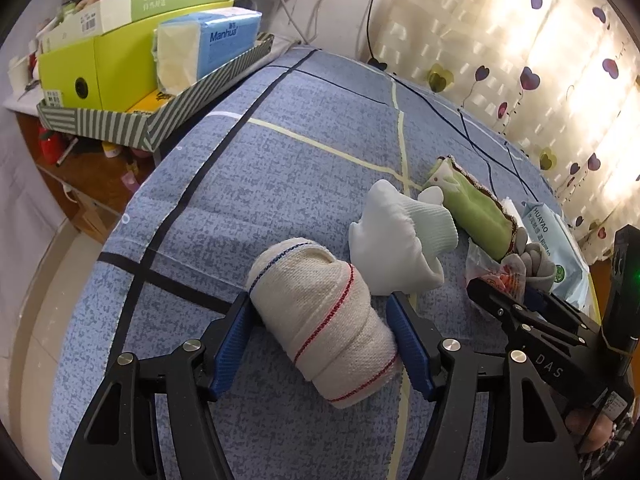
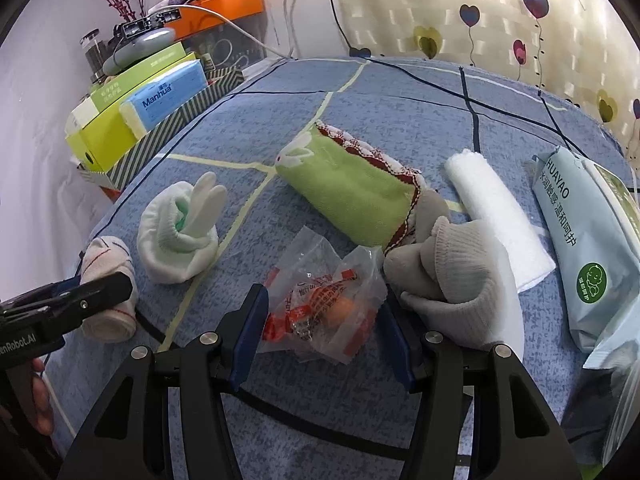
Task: Organize soft objects
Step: 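Grasp the clear bag of orange items with the right tool while the left tool holds the bandage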
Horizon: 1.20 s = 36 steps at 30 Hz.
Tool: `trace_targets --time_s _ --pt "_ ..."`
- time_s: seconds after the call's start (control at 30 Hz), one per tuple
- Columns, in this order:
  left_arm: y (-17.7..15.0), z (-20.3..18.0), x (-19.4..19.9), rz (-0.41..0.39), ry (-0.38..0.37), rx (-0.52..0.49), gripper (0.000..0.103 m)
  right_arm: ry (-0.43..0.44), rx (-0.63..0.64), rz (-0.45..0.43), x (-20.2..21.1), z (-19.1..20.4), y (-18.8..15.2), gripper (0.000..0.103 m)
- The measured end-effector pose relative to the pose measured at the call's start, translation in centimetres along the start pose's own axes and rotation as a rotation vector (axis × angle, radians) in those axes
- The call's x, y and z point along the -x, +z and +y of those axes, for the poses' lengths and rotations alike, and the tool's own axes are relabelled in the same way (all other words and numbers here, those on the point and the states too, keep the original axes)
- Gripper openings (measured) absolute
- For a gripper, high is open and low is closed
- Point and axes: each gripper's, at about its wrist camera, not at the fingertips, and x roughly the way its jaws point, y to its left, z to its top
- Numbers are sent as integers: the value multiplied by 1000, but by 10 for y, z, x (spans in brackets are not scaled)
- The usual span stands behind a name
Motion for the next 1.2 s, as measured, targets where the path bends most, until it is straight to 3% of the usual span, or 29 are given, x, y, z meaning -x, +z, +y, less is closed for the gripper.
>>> trace_targets --time_s 0.17,0.23,0.4,0.8,1.2 --pt "0 -1 0 -12 6 -5 60 -6 17 -2 0 3 -1 55" --pt "1 -2 0 -18 9 -11 58 -16 13 -7 1 1 -1 44" --pt "2 -3 0 -27 14 -19 54 -10 17 -7 1 1 -2 42" --pt "0 -10 13 -58 34 -59 53 7 19 -18 11 4 -8 33" --pt "-4 -23 38 -105 11 -108 53 27 35 -56 37 10 -16 31"
